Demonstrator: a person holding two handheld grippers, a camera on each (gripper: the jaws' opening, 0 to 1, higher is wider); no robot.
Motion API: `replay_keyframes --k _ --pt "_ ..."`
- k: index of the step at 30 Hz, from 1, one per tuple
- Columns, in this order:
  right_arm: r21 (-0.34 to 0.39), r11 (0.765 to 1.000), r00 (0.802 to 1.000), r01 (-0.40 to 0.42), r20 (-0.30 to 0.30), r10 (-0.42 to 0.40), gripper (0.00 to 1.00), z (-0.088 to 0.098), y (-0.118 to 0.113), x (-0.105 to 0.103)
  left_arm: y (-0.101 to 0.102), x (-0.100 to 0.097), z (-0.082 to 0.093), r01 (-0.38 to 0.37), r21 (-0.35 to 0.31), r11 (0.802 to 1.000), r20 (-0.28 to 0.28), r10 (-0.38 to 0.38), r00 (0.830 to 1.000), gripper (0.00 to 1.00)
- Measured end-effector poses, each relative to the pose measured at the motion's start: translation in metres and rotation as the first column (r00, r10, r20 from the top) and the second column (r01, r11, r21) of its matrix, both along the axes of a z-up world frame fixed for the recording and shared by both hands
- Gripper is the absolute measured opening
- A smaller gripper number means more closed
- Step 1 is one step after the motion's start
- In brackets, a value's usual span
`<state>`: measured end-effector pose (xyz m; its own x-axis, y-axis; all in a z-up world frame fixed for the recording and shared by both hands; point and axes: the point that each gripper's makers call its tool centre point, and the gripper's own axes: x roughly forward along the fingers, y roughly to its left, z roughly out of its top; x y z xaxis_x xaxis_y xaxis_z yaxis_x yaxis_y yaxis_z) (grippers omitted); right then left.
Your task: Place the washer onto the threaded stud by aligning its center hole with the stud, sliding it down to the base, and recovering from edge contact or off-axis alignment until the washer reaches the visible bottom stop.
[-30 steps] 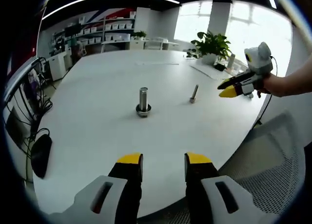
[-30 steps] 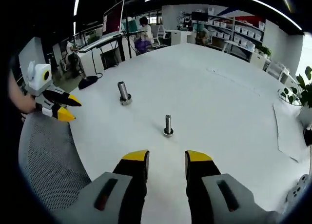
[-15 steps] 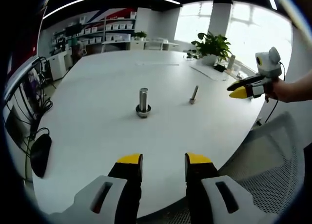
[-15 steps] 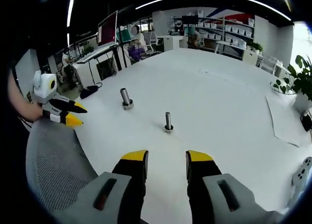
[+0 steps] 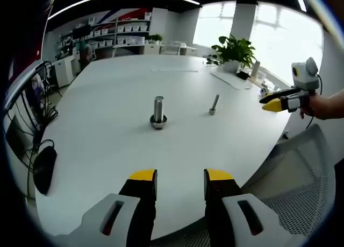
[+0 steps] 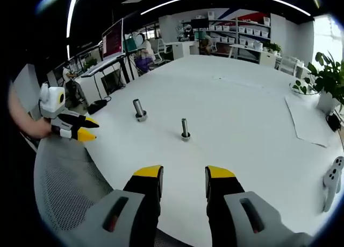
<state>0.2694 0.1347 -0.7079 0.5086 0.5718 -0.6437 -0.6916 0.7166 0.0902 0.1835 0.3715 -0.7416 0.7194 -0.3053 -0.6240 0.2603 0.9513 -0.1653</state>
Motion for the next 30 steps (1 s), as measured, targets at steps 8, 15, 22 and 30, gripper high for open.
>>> replay_keyframes --k 8,15,22,30 --pt "0.012 1.000 1.000 0.018 -0.005 -0.018 0.34 -0.002 -0.003 -0.009 0.001 0.000 -0.001 -0.006 0.000 1.000 -0.003 0.006 1.000 0.33" --pt "0.012 1.000 0.999 0.026 -0.022 -0.026 0.34 -0.011 -0.002 -0.018 0.001 0.000 0.000 -0.006 -0.002 1.000 -0.003 0.006 1.000 0.33" --pt "-0.019 1.000 1.000 -0.001 0.000 0.001 0.34 -0.013 -0.006 -0.023 0.001 0.000 -0.001 -0.004 -0.001 1.000 -0.004 0.004 1.000 0.33" --pt "-0.011 0.998 0.999 0.054 -0.004 -0.055 0.34 -0.020 -0.022 -0.017 0.001 -0.001 -0.001 -0.004 0.001 1.000 -0.008 0.004 1.000 0.32"
